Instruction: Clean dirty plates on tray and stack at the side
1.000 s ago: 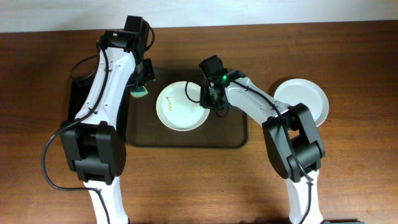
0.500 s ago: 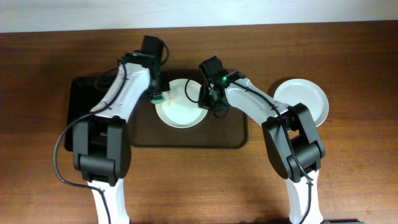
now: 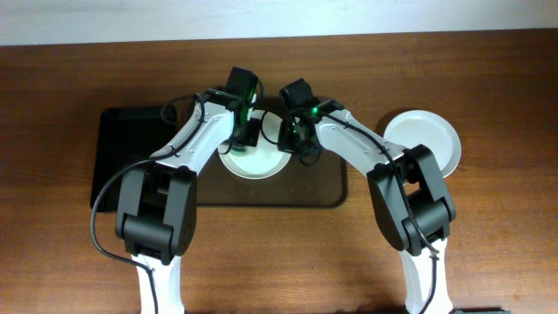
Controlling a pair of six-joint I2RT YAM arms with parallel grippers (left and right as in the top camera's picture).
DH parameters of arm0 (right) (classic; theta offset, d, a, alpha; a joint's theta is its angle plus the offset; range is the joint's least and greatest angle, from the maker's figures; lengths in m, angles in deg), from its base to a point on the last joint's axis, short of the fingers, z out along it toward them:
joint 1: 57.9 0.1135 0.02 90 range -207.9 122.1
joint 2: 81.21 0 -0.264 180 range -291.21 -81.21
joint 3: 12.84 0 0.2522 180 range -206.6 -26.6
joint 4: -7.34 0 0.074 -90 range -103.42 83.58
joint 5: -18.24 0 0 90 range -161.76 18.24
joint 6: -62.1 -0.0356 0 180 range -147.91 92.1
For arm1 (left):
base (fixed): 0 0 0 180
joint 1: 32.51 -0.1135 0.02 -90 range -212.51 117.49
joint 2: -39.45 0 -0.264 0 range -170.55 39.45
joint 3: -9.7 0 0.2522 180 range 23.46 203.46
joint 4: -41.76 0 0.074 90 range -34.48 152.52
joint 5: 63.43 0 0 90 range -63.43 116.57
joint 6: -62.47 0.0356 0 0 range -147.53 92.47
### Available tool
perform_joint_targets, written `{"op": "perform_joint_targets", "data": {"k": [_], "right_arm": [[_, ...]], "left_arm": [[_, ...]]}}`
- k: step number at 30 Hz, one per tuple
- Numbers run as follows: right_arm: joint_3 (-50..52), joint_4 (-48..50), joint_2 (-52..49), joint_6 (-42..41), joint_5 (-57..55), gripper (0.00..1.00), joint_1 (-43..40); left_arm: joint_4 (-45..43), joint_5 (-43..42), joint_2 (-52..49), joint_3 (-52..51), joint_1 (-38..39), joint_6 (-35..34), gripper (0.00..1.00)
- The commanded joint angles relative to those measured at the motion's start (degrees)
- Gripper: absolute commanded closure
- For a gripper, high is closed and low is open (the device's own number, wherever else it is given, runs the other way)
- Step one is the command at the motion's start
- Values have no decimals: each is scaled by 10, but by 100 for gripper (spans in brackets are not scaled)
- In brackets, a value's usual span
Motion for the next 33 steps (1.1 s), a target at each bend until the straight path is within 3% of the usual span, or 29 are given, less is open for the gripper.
{"op": "perform_joint_targets", "data": {"k": [1,3,5,8,13,15,17,18,20,23,25,28,30,31,32,33], "right_arm": [[10,-3,-11,-7,-9,96,0],[10,-3,-11,-7,-9,96,0],[10,-3,-11,-7,-10,96,0],[10,1,-11,-7,-9,96,0],[10,1,-11,-7,-9,96,0],[10,1,-11,-7,-9,96,0],[10,1,-11,-7,-9,96,0],[10,1,-11,-7,-9,96,0],[10,0,-11,-7,-9,96,0],[10,0,-11,-7,-9,96,0],[10,0,-11,-7,-9,96,0],[10,1,-11,-7,-9,96,0],[10,1,-11,-7,-9,96,0],[10,1,-11,-7,-7,96,0],[10,1,-11,-7,-7,96,0],[10,1,-11,-7,-7,96,0]], "left_arm": [[-75,14,9,-3,0,-8,99],[-122,46,-23,-3,0,-7,99],[-111,47,-59,-3,0,-7,99],[-1,43,-73,-3,0,-6,99],[156,-44,-73,10,0,72,99],[209,-77,-73,23,0,139,99],[196,-79,-73,24,0,176,99],[147,-75,-73,24,0,175,99],[46,-55,-76,24,0,116,99],[-32,-7,-98,24,0,62,99],[-47,67,-120,24,0,-3,99],[-54,197,-123,24,0,-153,99],[-73,206,-123,24,0,-154,99],[-89,171,-123,24,0,-91,100],[-121,37,-123,24,0,71,99],[-129,-19,-123,24,0,153,100]]}}
